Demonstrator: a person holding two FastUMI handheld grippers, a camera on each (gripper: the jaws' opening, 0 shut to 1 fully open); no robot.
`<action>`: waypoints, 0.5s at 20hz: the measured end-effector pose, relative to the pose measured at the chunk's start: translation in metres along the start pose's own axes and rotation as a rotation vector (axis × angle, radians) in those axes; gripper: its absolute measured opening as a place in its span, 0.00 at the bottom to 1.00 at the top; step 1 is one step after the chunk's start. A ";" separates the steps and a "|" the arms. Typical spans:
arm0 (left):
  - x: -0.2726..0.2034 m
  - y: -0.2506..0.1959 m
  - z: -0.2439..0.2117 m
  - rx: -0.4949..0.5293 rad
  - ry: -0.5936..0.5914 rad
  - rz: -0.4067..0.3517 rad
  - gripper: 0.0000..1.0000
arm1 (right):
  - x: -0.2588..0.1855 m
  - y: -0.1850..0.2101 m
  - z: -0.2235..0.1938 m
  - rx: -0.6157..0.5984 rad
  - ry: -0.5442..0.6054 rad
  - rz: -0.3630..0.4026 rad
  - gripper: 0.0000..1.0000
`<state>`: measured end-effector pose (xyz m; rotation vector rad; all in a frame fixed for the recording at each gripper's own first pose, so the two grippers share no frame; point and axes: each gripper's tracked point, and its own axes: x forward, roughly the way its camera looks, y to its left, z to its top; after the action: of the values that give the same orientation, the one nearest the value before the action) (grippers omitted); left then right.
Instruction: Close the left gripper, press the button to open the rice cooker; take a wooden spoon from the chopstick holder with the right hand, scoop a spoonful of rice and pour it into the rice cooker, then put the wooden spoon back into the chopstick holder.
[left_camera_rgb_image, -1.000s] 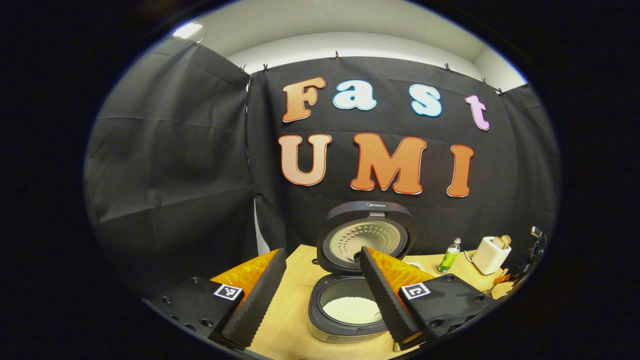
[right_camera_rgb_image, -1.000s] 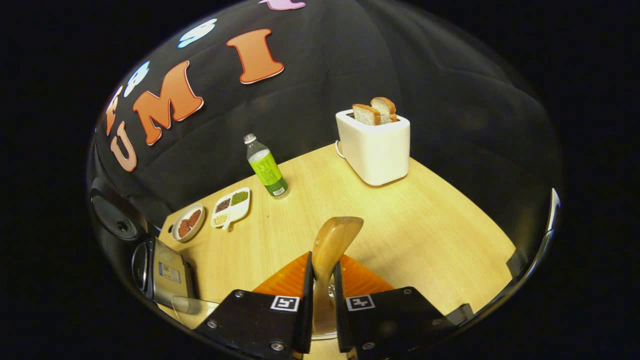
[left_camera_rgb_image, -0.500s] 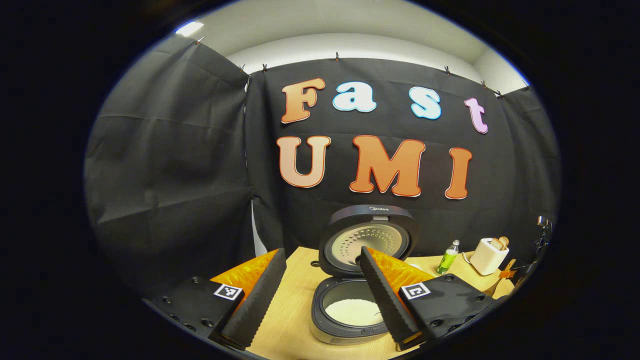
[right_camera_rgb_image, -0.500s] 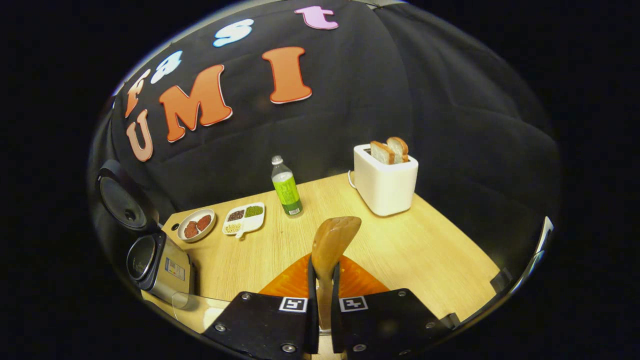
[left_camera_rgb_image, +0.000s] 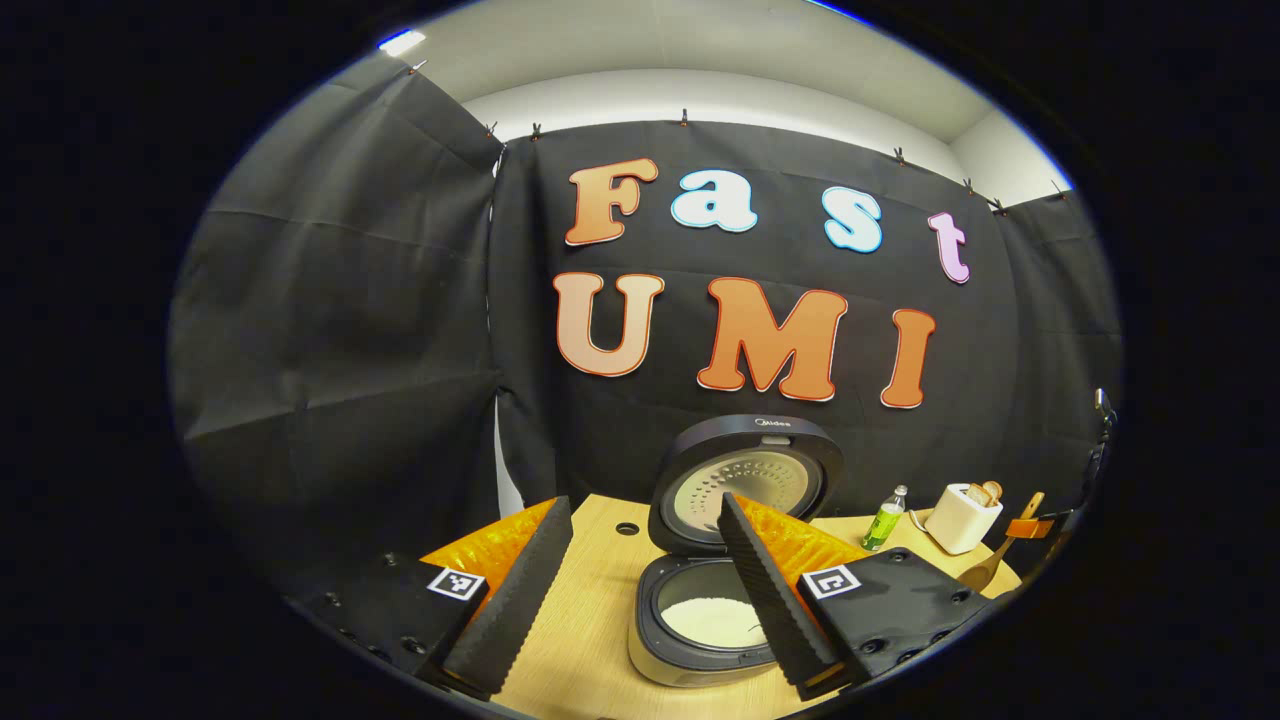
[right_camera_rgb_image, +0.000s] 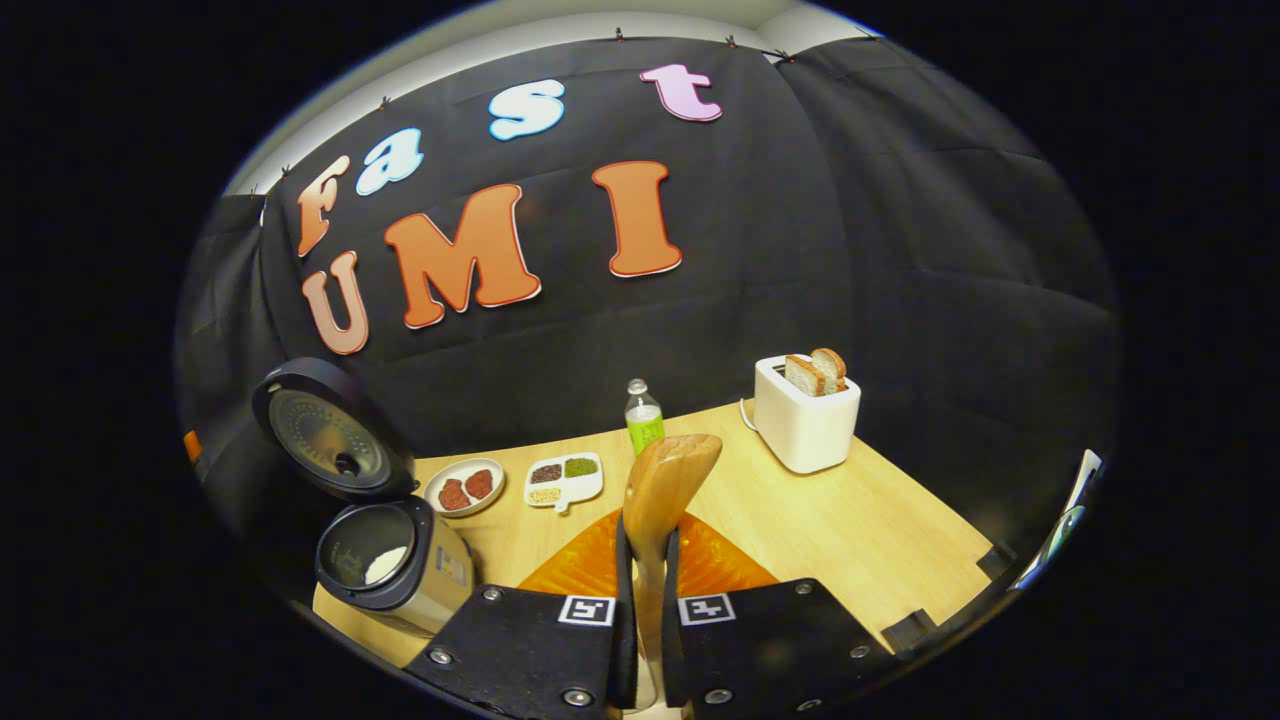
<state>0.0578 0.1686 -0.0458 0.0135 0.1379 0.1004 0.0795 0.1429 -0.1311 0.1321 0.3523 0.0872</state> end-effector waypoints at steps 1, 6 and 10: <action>-0.002 0.004 0.000 0.004 0.002 -0.005 0.97 | -0.006 0.011 -0.005 -0.002 0.003 0.012 0.08; -0.009 0.024 -0.001 0.009 0.002 -0.019 0.97 | -0.006 0.030 -0.048 -0.081 0.035 -0.011 0.09; -0.017 0.043 -0.011 0.029 0.025 -0.015 0.97 | 0.006 0.026 -0.093 -0.180 0.078 -0.073 0.09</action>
<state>0.0350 0.2094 -0.0530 0.0402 0.1641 0.0833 0.0506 0.1801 -0.2156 -0.0628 0.4248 0.0516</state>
